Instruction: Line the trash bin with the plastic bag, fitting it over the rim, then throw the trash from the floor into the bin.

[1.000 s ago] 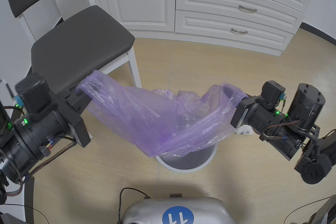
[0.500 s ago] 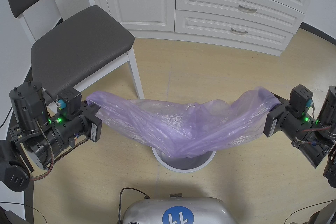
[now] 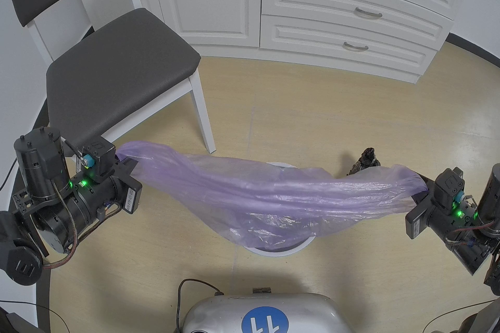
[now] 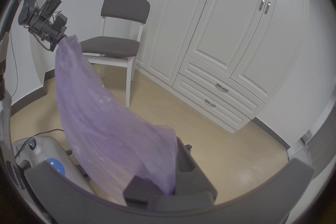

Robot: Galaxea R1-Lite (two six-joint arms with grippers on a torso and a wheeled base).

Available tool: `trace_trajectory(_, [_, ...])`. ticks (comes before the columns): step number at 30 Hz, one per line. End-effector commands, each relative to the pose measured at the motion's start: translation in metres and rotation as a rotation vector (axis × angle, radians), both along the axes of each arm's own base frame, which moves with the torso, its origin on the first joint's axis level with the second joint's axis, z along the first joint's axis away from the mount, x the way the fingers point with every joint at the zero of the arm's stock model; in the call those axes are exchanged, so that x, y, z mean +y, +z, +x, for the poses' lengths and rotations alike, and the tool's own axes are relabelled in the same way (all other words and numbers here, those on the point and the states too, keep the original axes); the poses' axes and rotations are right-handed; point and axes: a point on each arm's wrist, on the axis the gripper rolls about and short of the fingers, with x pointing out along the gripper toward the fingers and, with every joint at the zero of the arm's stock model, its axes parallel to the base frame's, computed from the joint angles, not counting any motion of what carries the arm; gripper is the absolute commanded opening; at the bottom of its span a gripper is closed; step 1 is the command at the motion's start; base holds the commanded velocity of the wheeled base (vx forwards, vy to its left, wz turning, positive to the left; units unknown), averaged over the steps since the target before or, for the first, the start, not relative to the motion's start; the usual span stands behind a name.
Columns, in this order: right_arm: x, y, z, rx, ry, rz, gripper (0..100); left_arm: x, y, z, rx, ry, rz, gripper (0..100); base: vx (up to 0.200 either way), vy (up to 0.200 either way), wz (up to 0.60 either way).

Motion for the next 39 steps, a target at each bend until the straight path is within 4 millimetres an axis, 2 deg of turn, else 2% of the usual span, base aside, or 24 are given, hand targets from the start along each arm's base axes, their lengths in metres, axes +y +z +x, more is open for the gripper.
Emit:
trace_trajectory(1, [-0.001, -0.004, -0.002, 0.014, -0.001, -0.013, 0, 0.003, -0.001, -0.001, 0.003, 0.008, 0.005, 0, 0.000, 0.000, 0.00])
trace_trajectory(19, [-0.007, -0.017, -0.007, 0.044, -0.029, -0.115, 0, 0.005, -0.003, -0.006, 0.009, 0.002, 0.007, 0, 0.000, 0.000, 0.00])
trace_trajectory(26, [-0.004, -0.013, -0.005, 0.030, -0.025, -0.106, 0, 0.002, -0.002, -0.007, 0.006, -0.020, -0.005, 0, 0.000, 0.000, 0.00])
trace_trajectory(30, [0.000, -0.015, 0.003, 0.050, -0.032, -0.092, 0, -0.003, -0.001, -0.001, 0.014, -0.052, -0.025, 0, 0.000, 0.000, 0.00])
trace_trajectory(34, [0.001, -0.023, 0.024, 0.095, -0.076, -0.072, 0, -0.012, -0.009, 0.019, 0.067, -0.042, -0.087, 0, 0.000, 0.000, 0.00])
trace_trajectory(35, [0.001, -0.023, 0.024, 0.095, -0.076, -0.072, 0, -0.012, -0.009, 0.019, 0.067, -0.042, -0.087, 0, 0.000, 0.000, 0.00])
trace_trajectory(36, [0.001, -0.027, 0.037, 0.119, -0.100, -0.054, 0, -0.017, -0.012, 0.031, 0.086, -0.029, -0.131, 0, 0.000, 0.000, 0.00])
trace_trajectory(37, [0.001, -0.027, 0.037, 0.119, -0.100, -0.054, 0, -0.017, -0.012, 0.031, 0.086, -0.029, -0.131, 0, 0.000, 0.000, 0.00])
trace_trajectory(39, [0.005, -0.033, 0.059, 0.147, -0.130, -0.002, 0, -0.024, -0.015, 0.050, 0.113, -0.006, -0.205, 0, 0.000, 0.000, 0.00])
